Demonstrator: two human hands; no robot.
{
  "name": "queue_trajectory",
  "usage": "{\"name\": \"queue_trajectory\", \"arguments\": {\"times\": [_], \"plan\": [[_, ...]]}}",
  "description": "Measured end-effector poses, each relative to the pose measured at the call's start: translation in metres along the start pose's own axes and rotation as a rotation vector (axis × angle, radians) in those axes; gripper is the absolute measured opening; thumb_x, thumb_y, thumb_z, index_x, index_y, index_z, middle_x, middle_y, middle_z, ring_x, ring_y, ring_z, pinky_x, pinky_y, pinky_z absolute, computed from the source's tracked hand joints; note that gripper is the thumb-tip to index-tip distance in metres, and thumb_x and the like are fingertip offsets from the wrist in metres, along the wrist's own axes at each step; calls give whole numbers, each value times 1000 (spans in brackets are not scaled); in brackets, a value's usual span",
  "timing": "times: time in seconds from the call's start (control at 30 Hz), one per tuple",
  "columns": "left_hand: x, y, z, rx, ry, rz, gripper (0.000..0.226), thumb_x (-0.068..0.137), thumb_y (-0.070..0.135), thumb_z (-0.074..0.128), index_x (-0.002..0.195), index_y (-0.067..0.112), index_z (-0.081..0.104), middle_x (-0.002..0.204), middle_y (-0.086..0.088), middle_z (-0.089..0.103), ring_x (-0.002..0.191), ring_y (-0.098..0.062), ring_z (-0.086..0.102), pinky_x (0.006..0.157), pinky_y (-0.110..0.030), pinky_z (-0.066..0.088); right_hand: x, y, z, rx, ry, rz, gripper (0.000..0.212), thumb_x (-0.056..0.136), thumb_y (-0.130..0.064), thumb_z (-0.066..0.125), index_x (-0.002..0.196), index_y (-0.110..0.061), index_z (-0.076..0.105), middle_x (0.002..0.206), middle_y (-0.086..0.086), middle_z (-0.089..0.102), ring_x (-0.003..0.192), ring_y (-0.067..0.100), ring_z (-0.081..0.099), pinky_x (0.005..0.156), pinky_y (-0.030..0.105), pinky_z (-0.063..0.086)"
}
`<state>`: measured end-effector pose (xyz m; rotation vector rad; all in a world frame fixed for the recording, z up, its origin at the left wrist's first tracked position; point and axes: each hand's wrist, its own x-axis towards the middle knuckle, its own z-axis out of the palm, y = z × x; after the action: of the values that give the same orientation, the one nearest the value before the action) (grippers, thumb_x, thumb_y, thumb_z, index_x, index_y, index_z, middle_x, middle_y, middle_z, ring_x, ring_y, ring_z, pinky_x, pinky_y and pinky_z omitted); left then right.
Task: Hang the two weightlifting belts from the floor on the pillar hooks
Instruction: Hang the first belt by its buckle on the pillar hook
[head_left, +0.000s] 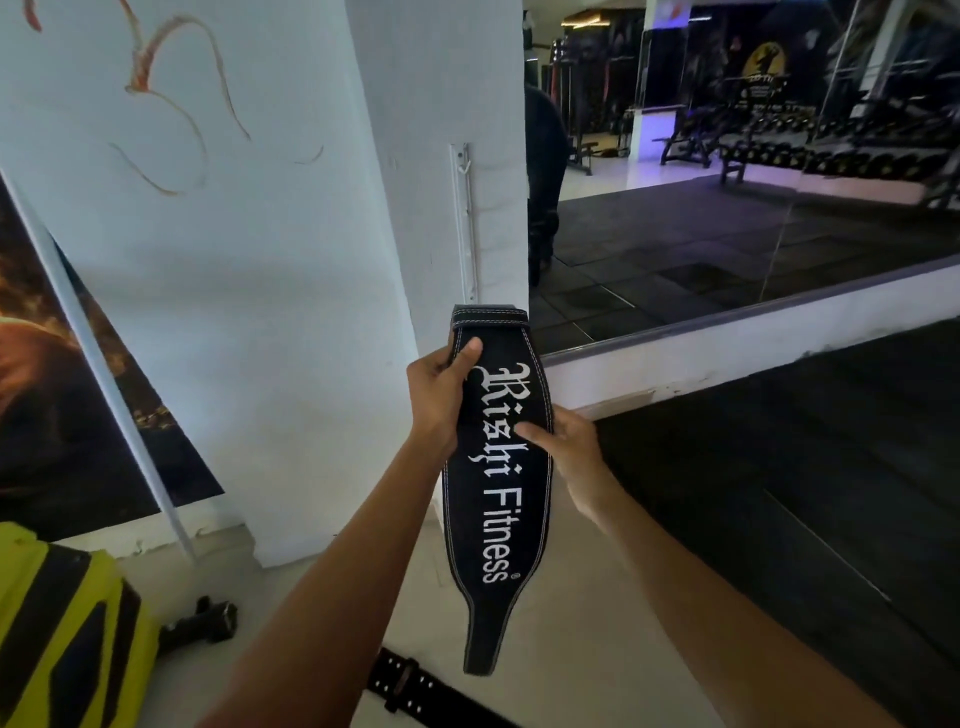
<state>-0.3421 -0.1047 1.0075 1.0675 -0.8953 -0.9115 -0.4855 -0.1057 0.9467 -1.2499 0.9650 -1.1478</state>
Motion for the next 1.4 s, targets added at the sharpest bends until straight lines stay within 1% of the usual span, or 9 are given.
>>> {"name": "queue_trajectory", "arguments": {"times": [0.17,0.23,0.33,0.67,0.83,1.03,1.17,1.33,1.4], "plan": [[-1,-4,-14,-47,-2,-57,13,85,15,66,84,2,70,64,-2,74,58,-18,70,61,-31,57,-16,27,-7,-320,-244,244,39,85,-44,59,112,-17,57,116,-5,63,111,18,58,100,37,45],[-3,-3,-19,-60,-40,-57,18,87,14,64,93,-2,69,68,-3,75,62,-19,71,61,-30,58,-7,5,2,-152,-245,185,47,89,-58,37,117,-25,56,116,-10,64,106,10,60,93,33,48],[-5,-1,-24,-86,-117,-47,19,89,12,61,99,-2,68,75,-4,76,67,-19,72,63,-29,58,16,-45,21,98,-82,43,19,91,-29,55,98,-15,65,90,1,72,76,11,70,69,24,54],[-45,-60,-60,171,-302,-310,16,85,18,67,99,13,70,92,-3,76,88,-23,70,78,-33,59,28,-48,37,75,12,38,12,84,-17,64,87,-6,67,80,7,68,72,19,64,73,31,53],[7,-7,-44,9,-231,-284,78,77,73,39,117,11,64,111,-14,70,106,-29,64,94,-43,49,24,-45,27,-26,-72,-9,6,84,-12,64,85,-8,68,76,4,68,68,15,65,71,28,53],[30,25,-18,-42,-82,-414,24,89,24,60,98,2,65,95,-15,69,80,-28,66,65,-35,56,6,-28,8,-215,-252,-4,19,89,-22,57,100,-12,69,89,-1,72,77,7,71,75,22,53],[9,8,-15,-101,-247,-290,36,89,15,59,118,-6,59,113,-26,65,94,-35,64,80,-41,56,20,-55,4,-13,-135,150,52,91,-58,27,100,-22,64,104,4,67,100,23,63,90,36,49],[-17,-14,-17,75,-464,-172,25,84,3,64,107,-3,68,99,-13,74,89,-27,70,80,-33,57,64,-78,18,185,-15,199,106,42,-80,68,127,-18,53,138,7,51,129,28,45,109,52,33],[-23,-21,-21,97,-467,-192,25,83,0,64,107,-2,69,99,-13,74,89,-28,70,81,-35,58,68,-80,19,303,70,177,67,61,-59,74,108,-12,64,123,10,61,119,29,54,106,50,37]]}}
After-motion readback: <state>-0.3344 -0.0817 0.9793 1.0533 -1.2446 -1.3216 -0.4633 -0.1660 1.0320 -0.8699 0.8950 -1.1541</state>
